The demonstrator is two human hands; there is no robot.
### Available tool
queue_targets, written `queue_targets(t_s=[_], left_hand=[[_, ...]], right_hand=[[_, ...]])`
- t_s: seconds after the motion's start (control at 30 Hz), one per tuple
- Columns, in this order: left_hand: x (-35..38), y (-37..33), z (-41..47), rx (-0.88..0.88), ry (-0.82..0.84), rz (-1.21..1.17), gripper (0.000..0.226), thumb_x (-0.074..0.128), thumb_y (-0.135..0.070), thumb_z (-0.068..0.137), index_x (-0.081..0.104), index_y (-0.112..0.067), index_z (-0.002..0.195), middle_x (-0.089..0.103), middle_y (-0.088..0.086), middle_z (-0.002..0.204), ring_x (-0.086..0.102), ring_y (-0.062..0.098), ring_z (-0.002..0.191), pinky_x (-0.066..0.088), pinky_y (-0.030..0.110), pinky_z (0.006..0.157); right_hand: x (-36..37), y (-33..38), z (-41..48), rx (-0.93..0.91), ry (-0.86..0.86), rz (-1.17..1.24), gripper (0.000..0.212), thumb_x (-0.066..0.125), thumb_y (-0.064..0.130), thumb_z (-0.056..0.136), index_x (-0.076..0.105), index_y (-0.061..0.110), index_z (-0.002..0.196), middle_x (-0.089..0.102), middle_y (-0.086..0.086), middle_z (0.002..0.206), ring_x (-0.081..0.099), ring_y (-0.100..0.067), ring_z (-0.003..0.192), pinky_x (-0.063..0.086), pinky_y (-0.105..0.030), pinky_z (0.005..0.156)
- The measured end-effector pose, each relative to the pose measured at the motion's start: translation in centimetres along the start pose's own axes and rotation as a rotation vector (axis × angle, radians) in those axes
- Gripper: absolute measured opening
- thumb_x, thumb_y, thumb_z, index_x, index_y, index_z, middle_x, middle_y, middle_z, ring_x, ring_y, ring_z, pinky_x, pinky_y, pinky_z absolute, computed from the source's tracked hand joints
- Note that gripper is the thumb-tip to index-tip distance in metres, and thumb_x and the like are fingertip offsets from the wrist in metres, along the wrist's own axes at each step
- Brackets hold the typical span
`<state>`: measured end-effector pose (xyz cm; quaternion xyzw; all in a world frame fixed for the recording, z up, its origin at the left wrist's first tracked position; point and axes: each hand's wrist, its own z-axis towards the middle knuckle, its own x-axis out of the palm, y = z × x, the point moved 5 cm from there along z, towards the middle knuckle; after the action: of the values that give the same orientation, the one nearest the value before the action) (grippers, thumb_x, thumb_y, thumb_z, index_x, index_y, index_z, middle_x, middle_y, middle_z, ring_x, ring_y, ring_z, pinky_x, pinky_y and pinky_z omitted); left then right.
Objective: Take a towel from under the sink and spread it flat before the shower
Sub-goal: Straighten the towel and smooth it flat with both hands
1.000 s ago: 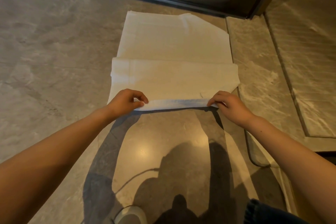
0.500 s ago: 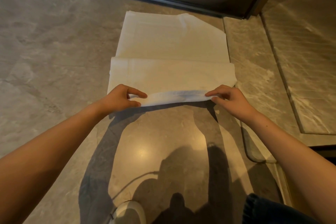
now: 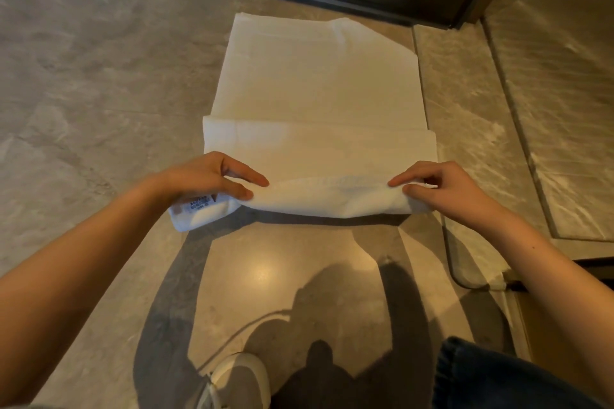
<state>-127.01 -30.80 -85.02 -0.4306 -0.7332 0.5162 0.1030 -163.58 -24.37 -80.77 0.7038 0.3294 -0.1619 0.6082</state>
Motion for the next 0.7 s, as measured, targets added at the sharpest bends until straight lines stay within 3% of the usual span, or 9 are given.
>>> queue_targets(t_s=[0.07,0.17,0.23,0.3,0.4,0.6,0.7], left_hand=[[0.6,0.9,-0.5,-0.057,0.052,-0.107,0.029,0.073,-0.014,0.082,0.075,-0.032,0.106,0.065,-0.023,0.117,0.059,-0.004,0.107,0.049,0.008,0.08],[2.0,1.8,-1.0,-0.137,0.139,-0.119,0.03,0.072,-0.013,0.082,0.075,-0.029,0.107,0.066,-0.018,0.12,0.06,0.0,0.109,0.05,0.012,0.083],[2.8,2.3,-1.3,-0.195,0.193,-0.116,0.03,0.071,-0.013,0.083,0.075,-0.029,0.107,0.067,-0.017,0.12,0.062,0.003,0.107,0.052,0.016,0.084],[3.3,3.0,-1.7,-0.255,0.238,-0.129,0.03,0.07,-0.013,0.084,0.075,-0.029,0.108,0.068,-0.016,0.119,0.064,0.008,0.105,0.053,0.02,0.083],[4.3,3.9,-2.1,-0.31,0.296,-0.124,0.03,0.069,-0.014,0.084,0.074,-0.029,0.11,0.067,-0.013,0.122,0.063,0.013,0.108,0.052,0.026,0.089],[6.2,4.8,-1.0,-0.157,0.07,0.119,0.034,0.074,-0.004,0.08,0.075,-0.028,0.105,0.068,-0.013,0.117,0.06,-0.005,0.107,0.041,0.016,0.102],[6.8,4.9,-0.6,-0.107,0.03,0.193,0.036,0.073,-0.002,0.08,0.074,-0.028,0.104,0.067,-0.012,0.116,0.058,-0.009,0.102,0.038,0.005,0.096]], right_hand=[[0.1,-0.1,-0.7,0.009,0.033,0.025,0.028,0.061,0.004,0.088,0.078,0.027,0.094,0.07,0.013,0.098,0.063,-0.008,0.093,0.048,-0.023,0.084],[0.9,-0.8,-1.5,0.06,0.09,0.041,0.026,0.063,0.007,0.088,0.078,0.027,0.094,0.072,0.013,0.098,0.062,-0.033,0.093,0.049,-0.041,0.088],[1.7,-1.4,-1.9,0.124,0.142,0.058,0.024,0.063,0.009,0.088,0.079,0.027,0.094,0.072,0.011,0.101,0.062,-0.035,0.096,0.048,-0.048,0.091],[2.6,-2.1,-2.4,0.191,0.212,0.099,0.025,0.064,0.011,0.088,0.079,0.031,0.092,0.071,0.016,0.105,0.064,-0.011,0.099,0.05,-0.03,0.092],[3.7,-2.8,-3.0,0.241,0.286,0.122,0.027,0.064,0.011,0.088,0.08,0.032,0.089,0.069,0.026,0.101,0.06,0.013,0.093,0.042,-0.003,0.077],[7.0,-4.2,-2.9,0.243,0.22,0.01,0.023,0.061,0.007,0.088,0.079,0.019,0.098,0.067,0.012,0.102,0.058,0.012,0.079,0.039,-0.003,0.071],[7.4,-4.6,-3.0,0.197,0.226,-0.037,0.023,0.061,0.006,0.089,0.077,0.018,0.1,0.067,0.006,0.103,0.059,0.006,0.078,0.04,-0.006,0.071]])
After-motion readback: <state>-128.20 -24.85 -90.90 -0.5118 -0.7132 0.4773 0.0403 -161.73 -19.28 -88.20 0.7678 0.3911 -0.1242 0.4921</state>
